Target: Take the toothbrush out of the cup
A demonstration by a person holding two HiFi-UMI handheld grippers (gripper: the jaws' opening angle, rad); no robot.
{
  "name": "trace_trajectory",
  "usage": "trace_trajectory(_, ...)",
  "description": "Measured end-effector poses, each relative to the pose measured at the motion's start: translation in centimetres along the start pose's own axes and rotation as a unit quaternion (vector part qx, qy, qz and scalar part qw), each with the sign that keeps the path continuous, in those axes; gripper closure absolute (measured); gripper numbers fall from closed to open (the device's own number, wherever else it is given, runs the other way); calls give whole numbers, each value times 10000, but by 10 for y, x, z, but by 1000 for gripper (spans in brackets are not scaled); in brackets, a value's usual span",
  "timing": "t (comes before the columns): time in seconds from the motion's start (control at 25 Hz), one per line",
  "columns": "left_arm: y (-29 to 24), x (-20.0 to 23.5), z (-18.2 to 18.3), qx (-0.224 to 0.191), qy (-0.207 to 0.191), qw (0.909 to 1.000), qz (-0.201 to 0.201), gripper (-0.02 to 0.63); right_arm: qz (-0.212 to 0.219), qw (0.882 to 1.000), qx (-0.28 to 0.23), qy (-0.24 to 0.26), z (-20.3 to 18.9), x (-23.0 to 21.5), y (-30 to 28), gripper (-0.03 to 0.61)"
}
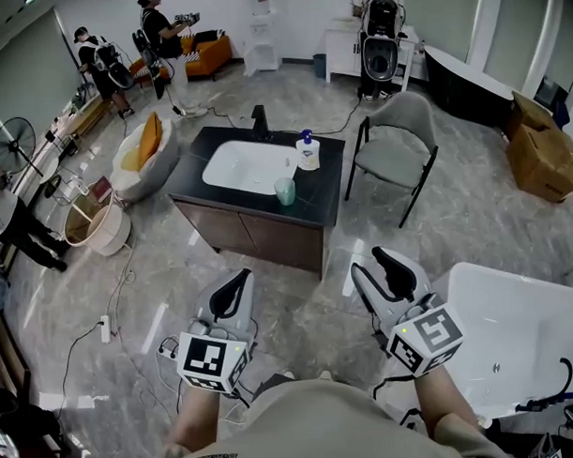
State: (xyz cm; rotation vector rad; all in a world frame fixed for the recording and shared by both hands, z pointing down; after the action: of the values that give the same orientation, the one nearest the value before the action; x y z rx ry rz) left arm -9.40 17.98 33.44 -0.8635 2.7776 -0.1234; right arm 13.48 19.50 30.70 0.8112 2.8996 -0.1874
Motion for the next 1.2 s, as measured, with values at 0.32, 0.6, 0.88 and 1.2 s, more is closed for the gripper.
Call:
trace_trajectory(0.32, -6, -22, -5, 71, 30, 9998, 173, 612, 294, 9995, 135, 17, -12, -11, 11, 403)
trace_trajectory(0.6, -8, -30, -5, 58, -52, 9996, 269, 612, 385, 9992, 27, 59, -9, -19, 13, 403)
trace_trajectory(0.88, -19, -22, -13, 82, -64, 9996, 273, 612, 372, 9993, -3, 84, -11, -27, -3, 410)
trace_trajectory(1.2, -47, 10, -22, 68, 0, 9994, 331, 612, 360, 9992, 80, 128, -11, -37, -44, 413)
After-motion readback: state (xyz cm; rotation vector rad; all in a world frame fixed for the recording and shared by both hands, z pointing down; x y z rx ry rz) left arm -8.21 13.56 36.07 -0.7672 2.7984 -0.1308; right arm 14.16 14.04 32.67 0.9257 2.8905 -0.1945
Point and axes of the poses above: the fingertips, and each gripper's own axes: y backward along the fingers, x to its left, z out of its top, the point moved 4 cm from there along y, backward along the fingers, and after that the axes turned 5 degrees about -y, right-handed, at the moved point
